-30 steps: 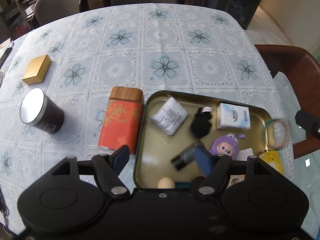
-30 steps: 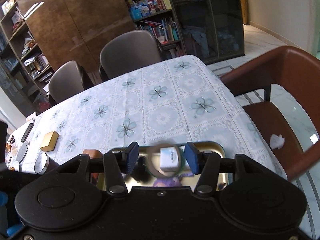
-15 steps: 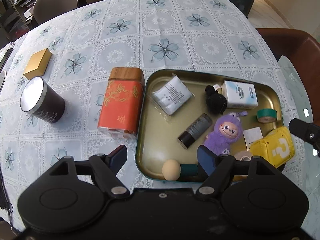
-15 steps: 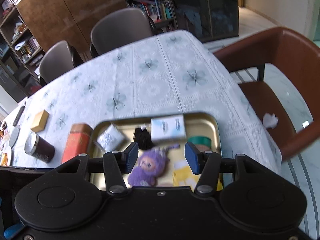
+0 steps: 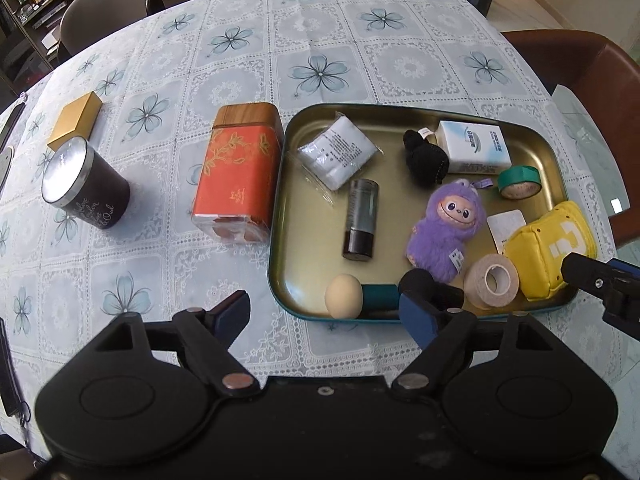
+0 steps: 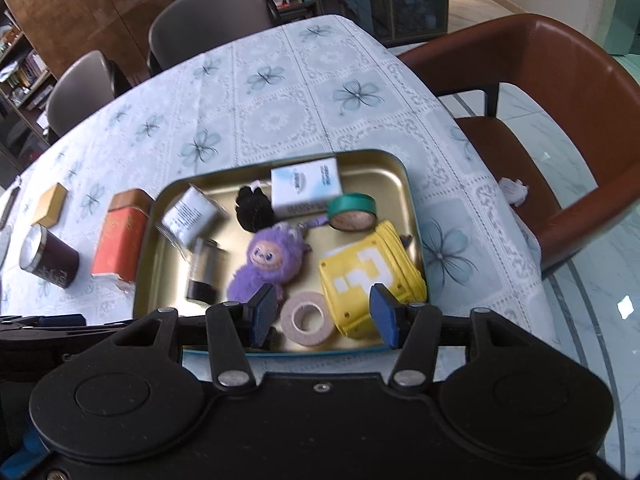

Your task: Organize soft objects

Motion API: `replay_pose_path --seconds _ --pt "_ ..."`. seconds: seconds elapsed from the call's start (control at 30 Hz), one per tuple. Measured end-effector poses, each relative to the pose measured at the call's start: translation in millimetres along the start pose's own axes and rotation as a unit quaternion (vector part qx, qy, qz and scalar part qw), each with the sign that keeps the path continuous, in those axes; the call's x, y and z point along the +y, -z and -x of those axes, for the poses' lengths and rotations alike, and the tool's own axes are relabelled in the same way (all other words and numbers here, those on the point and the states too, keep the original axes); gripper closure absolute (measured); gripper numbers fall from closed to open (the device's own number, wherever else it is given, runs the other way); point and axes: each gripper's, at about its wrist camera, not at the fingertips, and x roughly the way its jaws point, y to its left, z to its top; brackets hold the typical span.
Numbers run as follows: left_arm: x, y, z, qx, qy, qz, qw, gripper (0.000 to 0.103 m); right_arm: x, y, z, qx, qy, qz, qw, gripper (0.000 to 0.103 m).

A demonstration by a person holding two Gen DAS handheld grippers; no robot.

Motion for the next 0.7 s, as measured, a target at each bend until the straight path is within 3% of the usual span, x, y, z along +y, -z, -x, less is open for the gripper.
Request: replay_pose_path --seconds 0.7 --pt "-2 14 5 0.003 -0.001 0.002 1.0 0.021 4 15 0 0.018 0.01 -0.002 1.0 0.051"
